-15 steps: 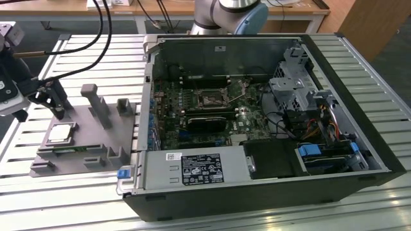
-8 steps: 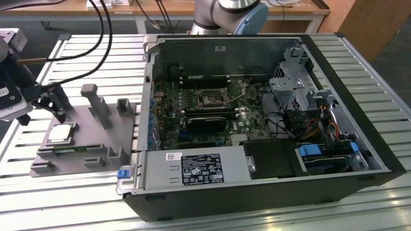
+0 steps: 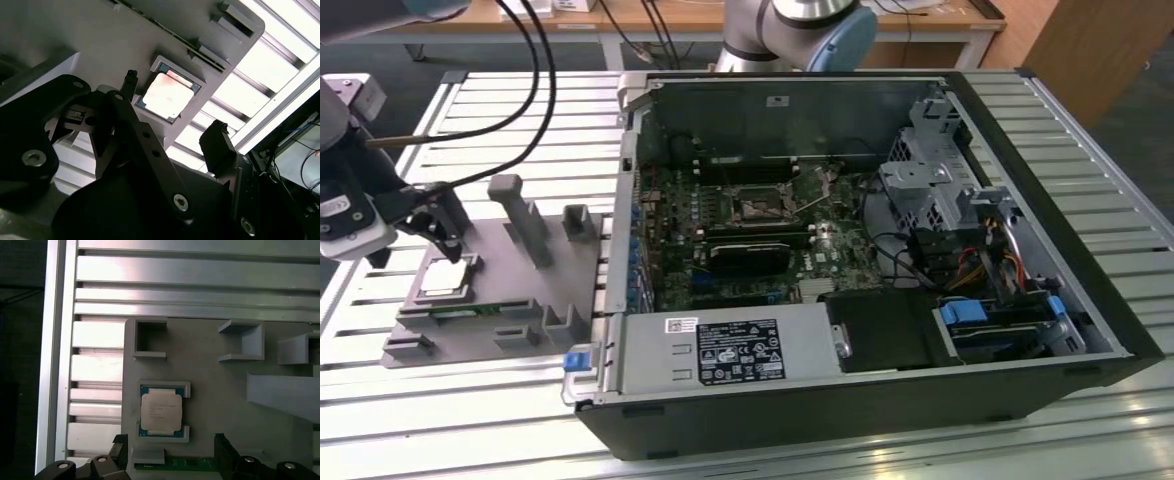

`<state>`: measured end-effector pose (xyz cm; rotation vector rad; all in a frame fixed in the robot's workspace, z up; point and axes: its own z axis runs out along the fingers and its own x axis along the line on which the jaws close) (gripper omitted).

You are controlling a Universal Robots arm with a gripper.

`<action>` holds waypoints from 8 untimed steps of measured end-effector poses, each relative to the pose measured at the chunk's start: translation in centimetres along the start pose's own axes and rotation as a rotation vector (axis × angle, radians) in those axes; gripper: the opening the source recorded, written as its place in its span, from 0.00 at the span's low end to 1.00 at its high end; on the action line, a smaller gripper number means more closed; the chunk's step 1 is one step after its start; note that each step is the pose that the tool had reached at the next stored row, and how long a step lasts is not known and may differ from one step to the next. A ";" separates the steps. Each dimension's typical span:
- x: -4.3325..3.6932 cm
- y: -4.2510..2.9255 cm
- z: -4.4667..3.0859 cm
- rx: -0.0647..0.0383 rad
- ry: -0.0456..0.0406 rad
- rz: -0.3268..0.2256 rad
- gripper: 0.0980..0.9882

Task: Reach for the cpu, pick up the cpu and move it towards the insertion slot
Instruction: 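Pick up the cpu and move it towards the insertion slot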

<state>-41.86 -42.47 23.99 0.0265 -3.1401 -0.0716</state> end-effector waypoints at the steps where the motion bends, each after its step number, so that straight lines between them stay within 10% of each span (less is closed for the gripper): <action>1: 0.03 0.03 0.17 0.000 -0.0002 0.000 0.76; 8: 0.24 0.27 1.10 0.000 0.0000 0.000 0.76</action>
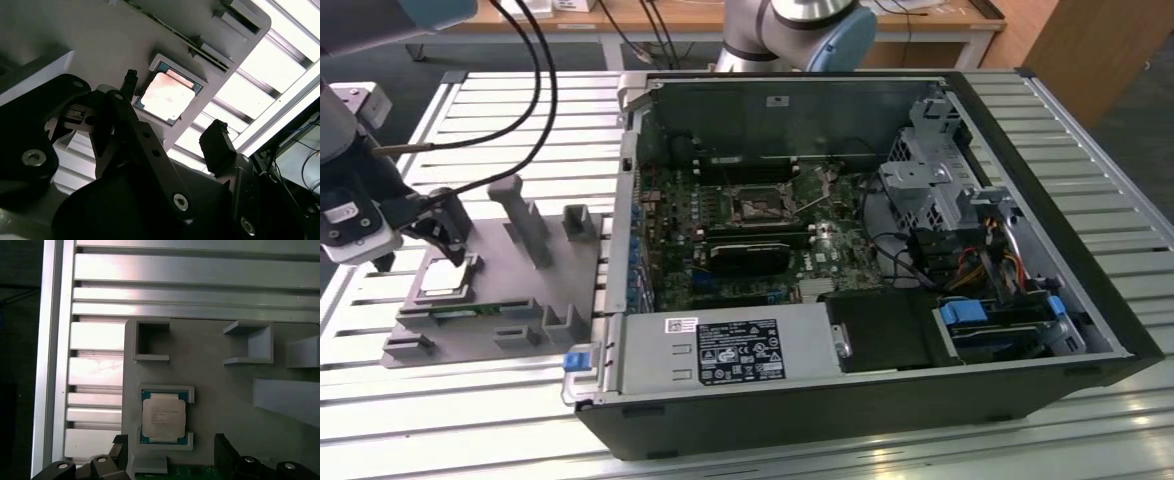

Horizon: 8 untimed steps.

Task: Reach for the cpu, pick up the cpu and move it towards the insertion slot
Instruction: 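Pick up the cpu and move it towards the insertion slot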

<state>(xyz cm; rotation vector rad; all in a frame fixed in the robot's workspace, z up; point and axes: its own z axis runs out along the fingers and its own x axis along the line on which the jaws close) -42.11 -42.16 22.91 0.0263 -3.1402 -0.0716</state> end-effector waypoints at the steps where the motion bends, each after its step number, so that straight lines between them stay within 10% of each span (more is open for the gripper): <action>1: 0.02 0.00 0.16 0.000 0.0000 0.000 0.76; 8: 0.03 0.39 1.82 0.000 0.0000 0.000 0.76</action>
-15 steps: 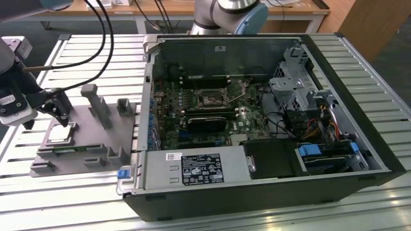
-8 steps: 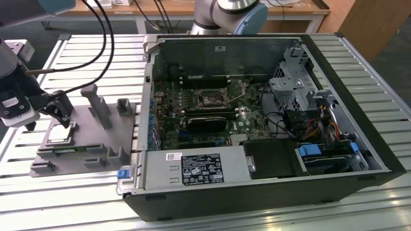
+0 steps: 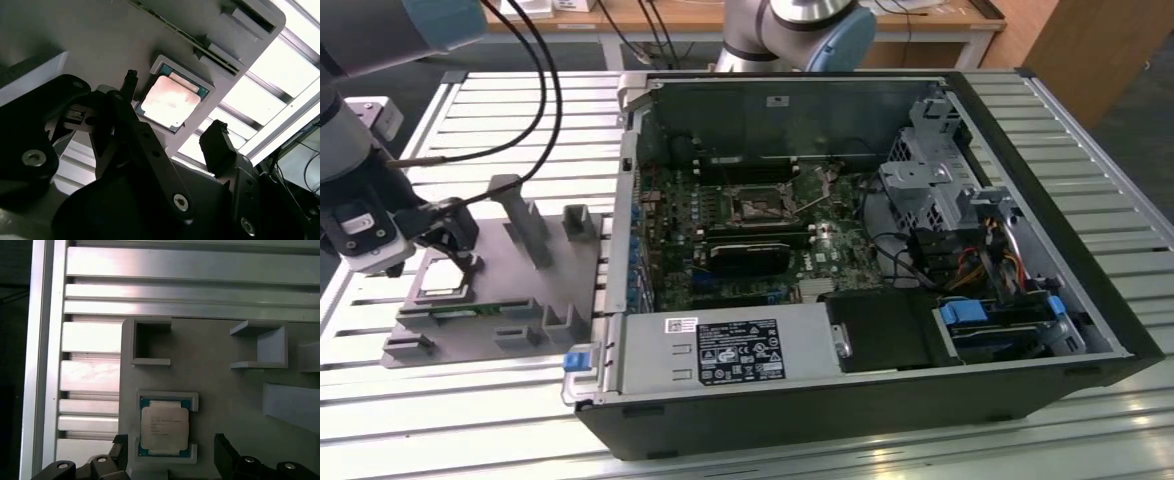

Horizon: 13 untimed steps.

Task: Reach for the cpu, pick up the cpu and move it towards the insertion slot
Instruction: 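Pick up the cpu and move it towards the insertion slot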

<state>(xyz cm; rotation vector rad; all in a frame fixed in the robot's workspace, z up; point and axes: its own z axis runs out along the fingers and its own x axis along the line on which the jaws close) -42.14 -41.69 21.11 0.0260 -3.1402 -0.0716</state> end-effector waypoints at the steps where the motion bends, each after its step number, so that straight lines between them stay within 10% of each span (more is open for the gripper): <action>1: 0.00 0.12 0.19 0.000 -0.0002 0.000 0.76; 13: 0.04 0.38 1.99 0.000 0.0001 0.000 0.76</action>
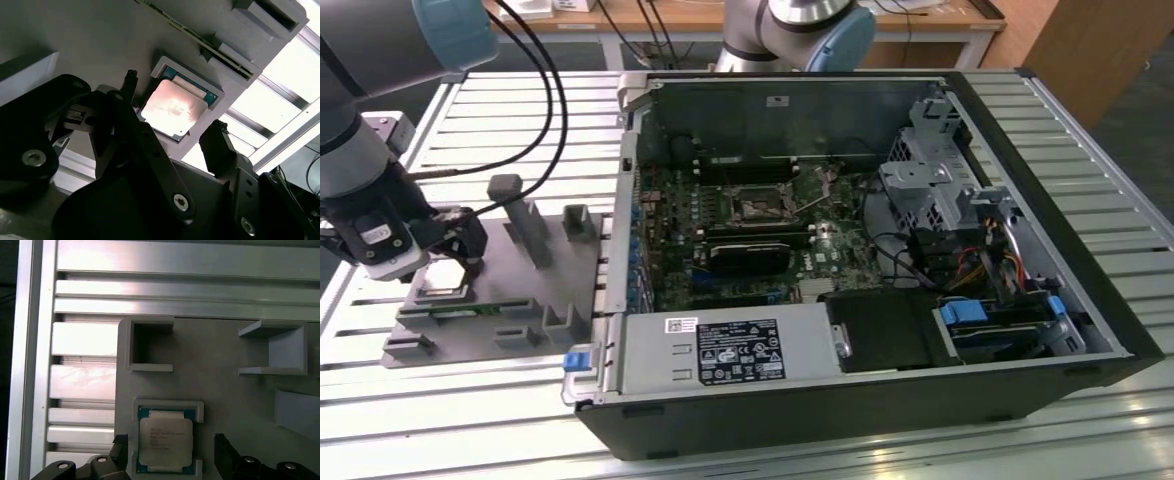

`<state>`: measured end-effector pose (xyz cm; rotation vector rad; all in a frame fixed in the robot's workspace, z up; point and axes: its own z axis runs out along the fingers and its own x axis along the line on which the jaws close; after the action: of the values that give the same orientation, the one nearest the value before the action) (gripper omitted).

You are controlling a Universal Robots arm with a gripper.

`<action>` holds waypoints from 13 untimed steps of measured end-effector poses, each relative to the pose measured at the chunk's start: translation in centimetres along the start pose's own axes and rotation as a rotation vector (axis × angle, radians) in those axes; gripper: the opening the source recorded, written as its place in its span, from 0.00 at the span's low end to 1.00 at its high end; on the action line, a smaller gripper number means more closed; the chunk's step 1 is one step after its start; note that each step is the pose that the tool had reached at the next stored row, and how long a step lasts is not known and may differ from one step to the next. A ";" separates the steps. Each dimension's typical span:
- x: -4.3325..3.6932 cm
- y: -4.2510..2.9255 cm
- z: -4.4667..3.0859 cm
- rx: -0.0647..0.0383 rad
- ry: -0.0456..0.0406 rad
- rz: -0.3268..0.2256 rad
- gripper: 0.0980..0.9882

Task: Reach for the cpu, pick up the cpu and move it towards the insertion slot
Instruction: 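Pick up the cpu and move it towards the insertion slot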

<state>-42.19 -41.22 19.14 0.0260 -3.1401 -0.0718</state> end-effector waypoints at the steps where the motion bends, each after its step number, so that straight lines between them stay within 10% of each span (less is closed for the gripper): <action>1: 0.03 0.00 0.06 0.000 0.0000 0.000 0.76; 13: 0.21 0.13 0.53 -0.002 -0.0001 0.000 0.57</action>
<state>-42.40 -41.07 18.62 0.0258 -3.1401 -0.0742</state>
